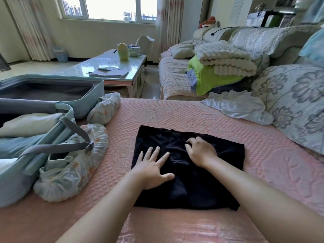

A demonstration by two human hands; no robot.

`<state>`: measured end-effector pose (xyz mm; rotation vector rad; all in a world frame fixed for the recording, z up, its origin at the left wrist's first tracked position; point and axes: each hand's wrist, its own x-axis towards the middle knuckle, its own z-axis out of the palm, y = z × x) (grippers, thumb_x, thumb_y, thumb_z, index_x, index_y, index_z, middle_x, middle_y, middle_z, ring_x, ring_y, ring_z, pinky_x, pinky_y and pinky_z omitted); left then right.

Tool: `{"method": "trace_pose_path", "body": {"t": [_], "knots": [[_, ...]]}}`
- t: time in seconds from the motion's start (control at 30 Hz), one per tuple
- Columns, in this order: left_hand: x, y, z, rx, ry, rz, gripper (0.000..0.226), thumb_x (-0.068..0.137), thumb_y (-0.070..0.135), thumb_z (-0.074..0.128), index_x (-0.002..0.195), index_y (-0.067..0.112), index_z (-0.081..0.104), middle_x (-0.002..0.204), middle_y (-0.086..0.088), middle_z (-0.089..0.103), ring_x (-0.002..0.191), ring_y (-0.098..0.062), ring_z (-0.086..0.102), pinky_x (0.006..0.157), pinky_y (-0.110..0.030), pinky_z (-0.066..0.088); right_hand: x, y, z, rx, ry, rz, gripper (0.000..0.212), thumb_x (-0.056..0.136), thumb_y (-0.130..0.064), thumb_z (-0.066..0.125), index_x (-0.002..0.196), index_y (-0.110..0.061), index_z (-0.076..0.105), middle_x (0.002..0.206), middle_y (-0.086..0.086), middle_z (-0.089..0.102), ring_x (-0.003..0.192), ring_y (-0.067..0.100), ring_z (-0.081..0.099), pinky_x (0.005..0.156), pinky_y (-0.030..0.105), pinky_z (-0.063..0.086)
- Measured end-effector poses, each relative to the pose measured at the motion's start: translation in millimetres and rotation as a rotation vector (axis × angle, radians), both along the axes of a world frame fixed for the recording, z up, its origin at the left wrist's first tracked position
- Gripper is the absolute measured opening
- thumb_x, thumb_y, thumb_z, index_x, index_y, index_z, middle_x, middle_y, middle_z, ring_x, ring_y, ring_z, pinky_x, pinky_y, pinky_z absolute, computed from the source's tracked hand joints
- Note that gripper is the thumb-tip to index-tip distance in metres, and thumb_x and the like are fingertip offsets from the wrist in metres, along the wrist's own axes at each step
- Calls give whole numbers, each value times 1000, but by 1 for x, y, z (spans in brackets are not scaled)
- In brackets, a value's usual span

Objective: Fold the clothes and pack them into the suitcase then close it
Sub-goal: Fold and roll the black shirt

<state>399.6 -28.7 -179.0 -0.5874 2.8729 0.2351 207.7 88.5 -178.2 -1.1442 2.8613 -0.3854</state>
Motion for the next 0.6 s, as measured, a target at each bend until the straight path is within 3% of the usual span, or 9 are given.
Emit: {"method": "trace_pose_path", "body": {"t": [0.1,0.27,0.37,0.47,0.53,0.6], "knots": [[14,-1,2,44,10,-63,102,76,84,48,154,46,-8,164,4,-19,148,-17,-25,121,-47,-10,14,-2,6,-24,-26,-7,51,100,-53,40,140,-24,49,132,8,63,121,28,59,94,37,46],[43,7,13,141,21,-125,109,66,79,66,151,56,2,164,9,-17,148,-15,-24,122,-45,-11,43,-2,12,78,40,83,50,102,-36,45,149,-23,33,131,9,62,117,31,61,88,39,48],[53,19,12,108,-2,-153,98,68,77,66,147,63,11,164,9,-15,150,-20,-22,121,-52,-9,44,8,16,-70,79,72,46,102,-27,50,146,-23,37,132,7,58,114,32,61,85,39,49],[56,30,17,134,-16,-155,81,74,68,68,142,66,24,165,11,-8,151,-19,-17,120,-56,-6,44,24,19,57,187,86,59,97,-16,54,150,-25,30,133,8,46,118,30,54,91,40,47],[54,38,21,181,47,-165,69,76,61,70,138,60,40,164,11,8,152,-14,-6,122,-52,3,42,37,19,197,235,145,65,94,-15,53,152,-27,27,135,7,43,123,28,48,100,40,42],[48,48,27,204,158,-203,52,79,56,70,128,51,57,153,13,34,146,-12,17,119,-43,22,35,53,22,269,201,175,61,95,-20,50,152,-28,30,139,5,43,127,27,45,106,40,37]]}}
